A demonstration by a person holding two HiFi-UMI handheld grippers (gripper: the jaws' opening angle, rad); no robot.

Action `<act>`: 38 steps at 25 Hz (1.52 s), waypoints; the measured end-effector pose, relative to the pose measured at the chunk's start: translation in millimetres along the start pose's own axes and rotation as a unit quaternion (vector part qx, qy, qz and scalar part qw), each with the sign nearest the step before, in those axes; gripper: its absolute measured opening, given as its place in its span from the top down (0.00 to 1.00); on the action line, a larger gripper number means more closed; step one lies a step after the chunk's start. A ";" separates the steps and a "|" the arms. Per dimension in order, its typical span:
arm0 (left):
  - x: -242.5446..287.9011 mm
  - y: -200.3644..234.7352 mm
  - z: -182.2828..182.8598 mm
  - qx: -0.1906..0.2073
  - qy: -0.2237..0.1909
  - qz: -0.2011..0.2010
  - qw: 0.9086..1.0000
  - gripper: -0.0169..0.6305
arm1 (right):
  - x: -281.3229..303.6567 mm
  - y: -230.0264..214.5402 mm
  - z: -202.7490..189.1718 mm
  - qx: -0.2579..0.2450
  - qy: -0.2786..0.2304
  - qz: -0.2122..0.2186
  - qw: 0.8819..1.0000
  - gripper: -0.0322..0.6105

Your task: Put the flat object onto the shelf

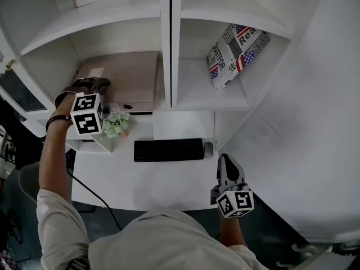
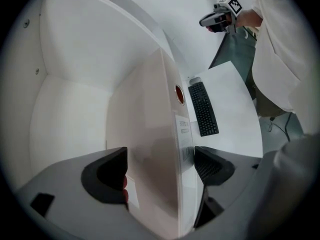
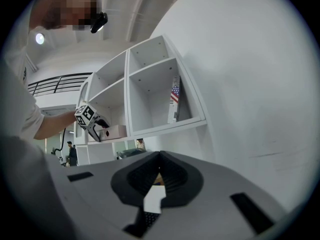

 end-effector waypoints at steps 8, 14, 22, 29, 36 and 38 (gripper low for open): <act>-20.9 -14.8 -3.2 -0.066 -0.082 0.074 0.992 0.32 | -0.9 18.0 5.4 -0.007 -0.005 0.022 1.000 0.95; -46.0 -30.9 -9.7 -0.150 -0.176 0.114 0.966 0.34 | 0.1 35.4 9.0 -0.012 -0.010 0.043 0.999 0.95; -75.0 -53.7 -23.5 -0.241 -0.263 0.150 0.922 0.37 | 1.7 60.4 13.0 -0.018 -0.016 0.071 0.997 0.95; -89.8 -79.7 -29.5 -0.315 -0.325 0.181 0.873 0.46 | 3.4 80.0 17.7 -0.025 -0.023 0.095 0.995 0.95; -95.6 -114.1 -33.6 -0.380 -0.373 0.199 0.823 0.52 | 3.2 96.6 22.9 -0.031 -0.029 0.118 0.992 0.95; -98.8 -123.5 -37.4 -0.406 -0.386 0.210 0.801 0.57 | 2.1 100.5 24.4 -0.032 -0.030 0.123 0.991 0.95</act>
Point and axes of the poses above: the fingertips, and each gripper's own axes: x forward along the fingers, y to its left, z out of its top, the point moved 8 cm from there along -x, backward along the fingers, and after that the axes turned 10 degrees about -z, right-handed, at the moved point
